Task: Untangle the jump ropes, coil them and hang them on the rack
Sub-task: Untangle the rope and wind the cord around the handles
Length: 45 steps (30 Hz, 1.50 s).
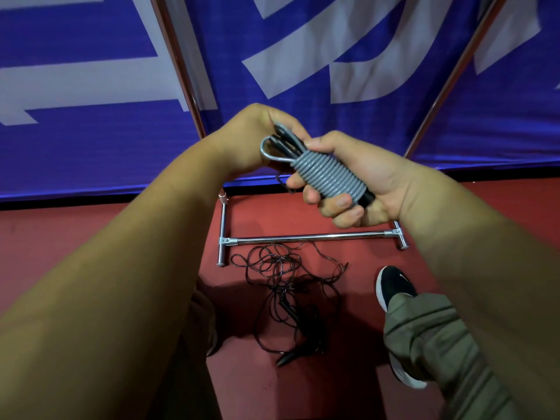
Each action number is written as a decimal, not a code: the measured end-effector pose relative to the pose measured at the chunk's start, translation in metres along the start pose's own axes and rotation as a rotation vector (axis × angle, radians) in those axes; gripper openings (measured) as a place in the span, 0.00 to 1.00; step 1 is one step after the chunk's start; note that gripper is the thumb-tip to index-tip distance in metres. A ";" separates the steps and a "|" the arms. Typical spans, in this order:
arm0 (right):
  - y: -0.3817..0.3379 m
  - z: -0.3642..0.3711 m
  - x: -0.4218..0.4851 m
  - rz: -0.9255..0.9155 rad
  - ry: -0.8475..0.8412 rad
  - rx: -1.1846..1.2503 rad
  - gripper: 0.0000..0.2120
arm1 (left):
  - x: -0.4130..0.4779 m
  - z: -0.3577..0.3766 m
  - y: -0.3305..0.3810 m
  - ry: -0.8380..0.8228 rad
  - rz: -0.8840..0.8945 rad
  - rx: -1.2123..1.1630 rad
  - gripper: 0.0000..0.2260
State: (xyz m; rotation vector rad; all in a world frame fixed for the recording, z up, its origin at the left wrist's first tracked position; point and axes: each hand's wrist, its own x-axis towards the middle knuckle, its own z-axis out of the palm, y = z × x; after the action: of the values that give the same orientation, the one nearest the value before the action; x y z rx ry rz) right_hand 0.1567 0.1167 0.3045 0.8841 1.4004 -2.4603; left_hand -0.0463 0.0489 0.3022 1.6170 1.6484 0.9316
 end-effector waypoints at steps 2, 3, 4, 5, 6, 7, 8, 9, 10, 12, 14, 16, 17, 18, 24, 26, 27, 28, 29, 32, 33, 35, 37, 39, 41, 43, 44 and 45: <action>0.000 0.000 -0.001 0.023 -0.030 -0.072 0.26 | 0.002 -0.001 0.003 -0.010 0.014 -0.024 0.09; 0.000 -0.001 -0.002 0.030 -0.037 -0.100 0.25 | 0.003 -0.002 0.005 -0.018 0.014 -0.048 0.08; -0.001 -0.002 -0.002 0.038 -0.042 -0.123 0.23 | 0.003 -0.002 0.006 -0.021 0.011 -0.075 0.07; -0.001 -0.003 -0.002 0.047 -0.052 -0.145 0.21 | 0.003 -0.002 0.007 -0.020 0.008 -0.100 0.06; -0.002 -0.003 -0.002 0.057 -0.066 -0.172 0.21 | 0.003 -0.003 0.007 -0.017 0.009 -0.117 0.06; -0.002 -0.004 -0.003 0.064 -0.080 -0.203 0.22 | 0.003 -0.004 0.007 -0.021 0.013 -0.122 0.07; -0.003 -0.005 -0.003 0.065 -0.086 -0.234 0.24 | 0.002 -0.006 0.007 -0.030 0.017 -0.113 0.07; -0.003 -0.007 -0.003 0.064 -0.074 -0.268 0.27 | 0.002 -0.008 0.008 -0.034 0.020 -0.093 0.09; -0.003 -0.009 -0.002 0.063 -0.046 -0.302 0.29 | 0.001 -0.009 0.009 -0.026 0.022 -0.061 0.10; -0.001 -0.013 0.002 0.067 0.047 -0.319 0.30 | 0.003 -0.010 0.014 -0.005 0.016 0.030 0.15; 0.001 -0.015 0.009 0.064 0.140 -0.224 0.30 | 0.006 -0.010 0.016 0.009 0.016 0.169 0.18; 0.004 -0.015 0.017 0.045 0.250 -0.154 0.28 | 0.009 -0.008 0.017 0.034 0.027 0.316 0.20; 0.004 -0.015 0.020 0.037 0.317 -0.148 0.27 | 0.010 -0.005 0.018 0.043 0.040 0.386 0.20; 0.005 -0.015 0.023 0.035 0.381 -0.143 0.25 | 0.011 -0.002 0.017 0.047 0.060 0.450 0.20; 0.005 -0.011 0.035 -0.001 0.582 -0.051 0.21 | 0.017 0.014 0.011 0.084 0.008 0.673 0.16; 0.004 -0.013 0.038 -0.057 0.624 -0.056 0.20 | 0.018 0.019 0.007 0.081 -0.137 0.640 0.15; 0.004 -0.014 0.039 -0.086 0.640 -0.045 0.19 | 0.018 0.021 0.007 0.081 -0.194 0.634 0.14; 0.003 -0.016 0.040 -0.112 0.650 -0.026 0.19 | 0.018 0.022 0.006 0.081 -0.227 0.617 0.13; 0.003 -0.016 0.039 -0.135 0.653 -0.007 0.20 | 0.018 0.023 0.006 0.069 -0.252 0.563 0.13; 0.001 -0.018 0.037 -0.187 0.653 0.012 0.23 | 0.012 0.020 0.008 -0.025 -0.325 0.166 0.18; 0.001 -0.019 0.036 -0.202 0.649 0.010 0.23 | 0.011 0.018 0.008 -0.044 -0.323 0.033 0.20; -0.001 -0.019 0.034 -0.230 0.631 0.005 0.21 | 0.012 0.017 0.006 -0.021 -0.312 -0.155 0.20; -0.003 -0.019 0.032 -0.255 0.624 0.003 0.18 | 0.014 0.018 0.006 -0.012 -0.357 -0.318 0.18; -0.005 -0.019 0.030 -0.273 0.646 0.005 0.17 | 0.014 0.017 0.010 -0.076 -0.416 -0.527 0.15; -0.006 -0.019 0.028 -0.307 0.668 0.002 0.17 | 0.011 0.014 0.011 -0.188 -0.411 -0.681 0.13; -0.006 -0.019 0.026 -0.348 0.665 -0.010 0.18 | 0.008 0.011 0.011 -0.256 -0.392 -0.643 0.10; -0.006 -0.019 0.025 -0.361 0.657 -0.020 0.18 | 0.007 0.010 0.010 -0.257 -0.394 -0.552 0.08; -0.006 -0.018 0.024 -0.367 0.648 -0.030 0.18 | 0.007 0.009 0.010 -0.238 -0.399 -0.442 0.07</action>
State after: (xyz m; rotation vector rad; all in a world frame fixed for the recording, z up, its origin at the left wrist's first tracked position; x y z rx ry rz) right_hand 0.1418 0.1381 0.2881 1.6517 1.9387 -2.4976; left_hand -0.0342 0.0562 0.3058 1.0116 1.4055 0.7904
